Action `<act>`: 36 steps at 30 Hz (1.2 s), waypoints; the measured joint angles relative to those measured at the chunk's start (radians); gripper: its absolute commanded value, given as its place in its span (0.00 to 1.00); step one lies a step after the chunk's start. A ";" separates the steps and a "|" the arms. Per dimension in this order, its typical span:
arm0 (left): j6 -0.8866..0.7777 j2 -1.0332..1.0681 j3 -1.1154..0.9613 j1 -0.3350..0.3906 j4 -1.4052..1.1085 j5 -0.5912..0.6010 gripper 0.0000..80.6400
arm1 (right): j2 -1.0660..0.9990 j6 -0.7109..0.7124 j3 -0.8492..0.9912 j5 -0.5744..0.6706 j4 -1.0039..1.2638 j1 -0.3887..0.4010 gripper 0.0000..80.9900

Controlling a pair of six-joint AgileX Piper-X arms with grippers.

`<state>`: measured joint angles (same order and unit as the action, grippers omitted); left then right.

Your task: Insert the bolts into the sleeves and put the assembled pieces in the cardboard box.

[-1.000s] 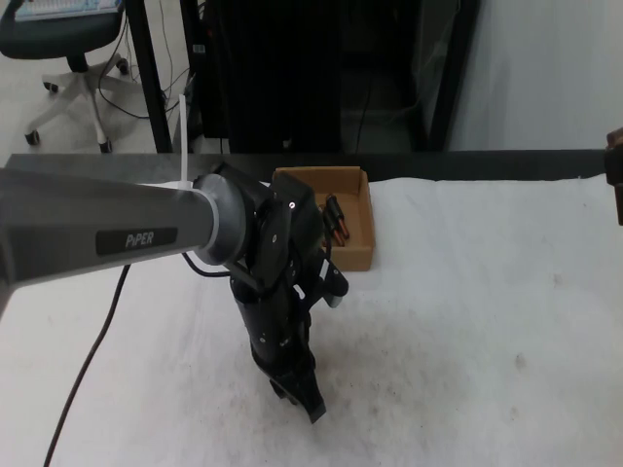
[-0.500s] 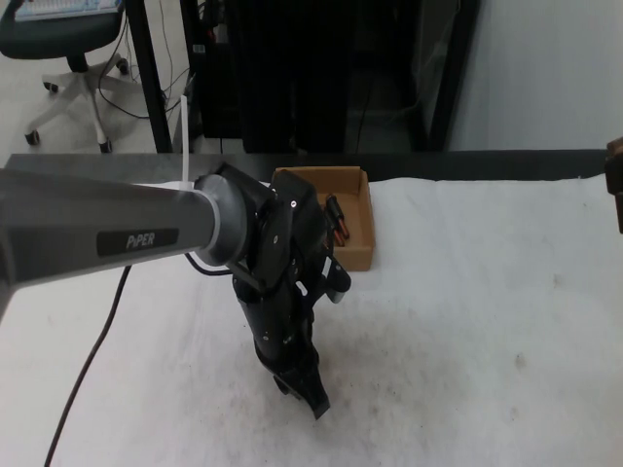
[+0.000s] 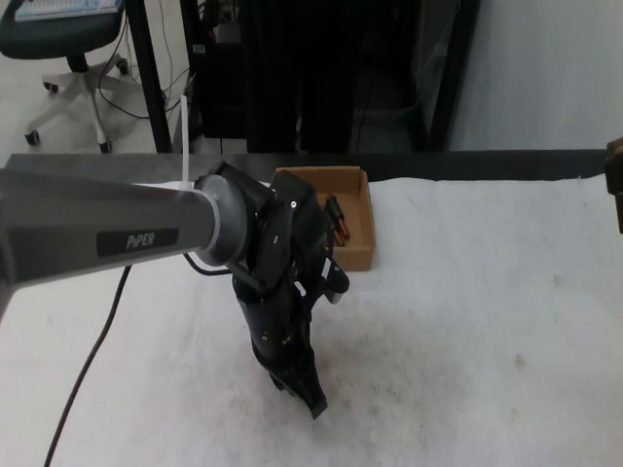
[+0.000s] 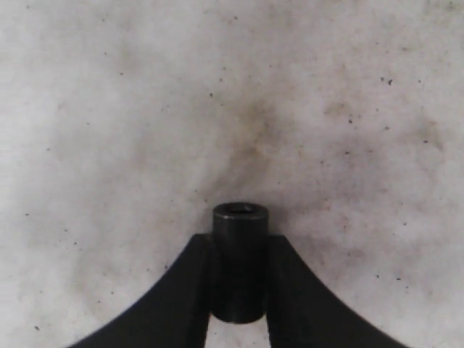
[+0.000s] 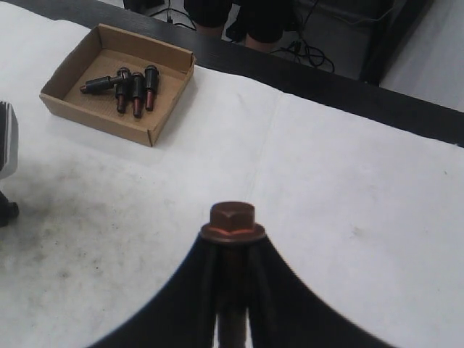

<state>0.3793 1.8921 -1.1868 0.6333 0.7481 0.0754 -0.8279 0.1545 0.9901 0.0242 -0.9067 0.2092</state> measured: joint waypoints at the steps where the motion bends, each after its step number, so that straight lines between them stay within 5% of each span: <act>1: -0.001 0.000 0.000 0.000 0.000 -0.007 0.00 | 0.000 0.000 0.000 0.000 0.000 0.000 0.01; 17: -0.214 -0.145 -0.003 0.001 -0.095 0.092 0.00 | 0.000 -0.015 0.000 0.030 0.073 0.000 0.01; 22: -0.368 -0.335 0.023 -0.011 -0.250 0.155 0.00 | -0.023 -0.137 -0.003 0.191 0.318 0.000 0.01; 31: -0.514 -0.712 0.208 -0.052 -0.699 0.482 0.00 | -0.183 -0.365 -0.021 0.534 0.762 0.000 0.01; 36: -0.553 -0.760 0.271 -0.103 -0.748 0.606 0.00 | -0.331 -0.643 -0.026 0.719 1.327 0.001 0.01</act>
<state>-0.1738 1.1317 -0.9155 0.5308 0.0000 0.6817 -1.1589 -0.4885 0.9638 0.7433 0.4204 0.2106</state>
